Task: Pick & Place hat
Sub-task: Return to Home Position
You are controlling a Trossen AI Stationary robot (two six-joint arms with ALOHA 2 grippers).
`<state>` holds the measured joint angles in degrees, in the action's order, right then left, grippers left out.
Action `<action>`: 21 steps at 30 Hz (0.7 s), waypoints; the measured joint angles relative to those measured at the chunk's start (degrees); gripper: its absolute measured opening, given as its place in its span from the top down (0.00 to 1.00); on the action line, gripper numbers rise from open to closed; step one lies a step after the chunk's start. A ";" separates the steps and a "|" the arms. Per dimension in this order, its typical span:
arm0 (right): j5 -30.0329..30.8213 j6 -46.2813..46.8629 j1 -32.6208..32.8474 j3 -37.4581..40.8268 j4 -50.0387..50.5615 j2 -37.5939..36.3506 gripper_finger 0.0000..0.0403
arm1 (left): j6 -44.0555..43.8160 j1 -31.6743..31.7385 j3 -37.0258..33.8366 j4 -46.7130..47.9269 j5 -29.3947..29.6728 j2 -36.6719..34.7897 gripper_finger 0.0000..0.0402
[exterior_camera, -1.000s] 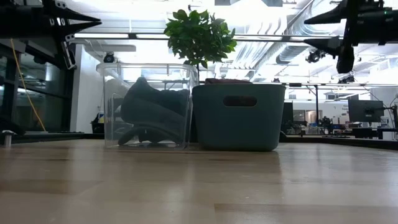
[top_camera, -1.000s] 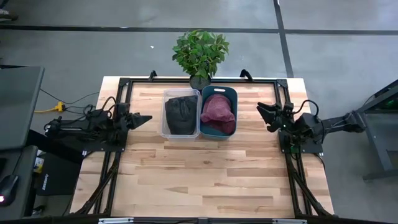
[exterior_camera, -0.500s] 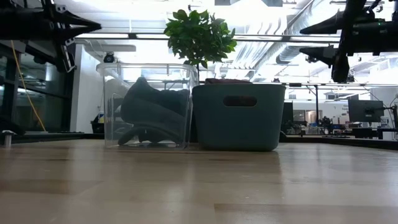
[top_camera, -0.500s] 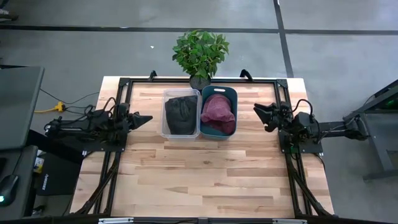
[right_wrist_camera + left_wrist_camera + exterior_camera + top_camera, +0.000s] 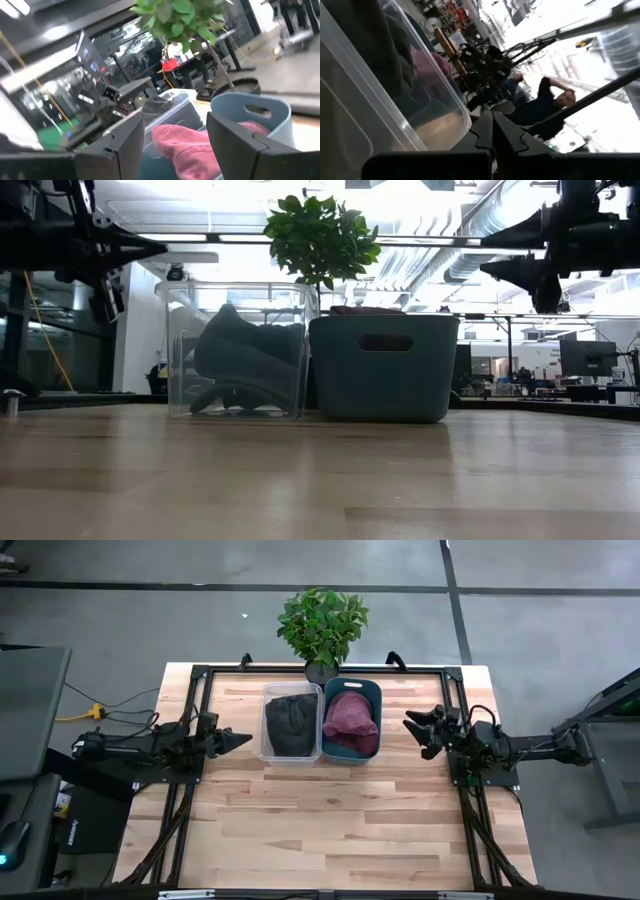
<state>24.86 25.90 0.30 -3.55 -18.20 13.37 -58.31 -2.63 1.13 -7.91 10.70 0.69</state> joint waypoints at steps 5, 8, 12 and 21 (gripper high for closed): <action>0.86 -13.20 0.00 0.00 0.09 0.09 0.48 | 6.32 0.00 -0.07 1.43 0.75 -0.26 1.00; 2.15 -16.77 0.01 0.00 0.26 0.09 0.48 | 9.84 0.00 -0.13 5.12 2.88 -0.21 1.00; 4.77 -17.16 0.00 -0.01 1.06 0.09 0.48 | 10.06 0.00 -0.17 5.52 3.41 -0.17 1.00; 2.48 -15.87 0.01 -0.02 11.35 0.11 0.48 | 10.06 0.00 -0.24 5.49 3.39 -0.17 1.00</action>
<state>27.34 10.03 0.31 -3.57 -6.85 13.47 -48.25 -2.63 0.89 -2.42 14.09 0.51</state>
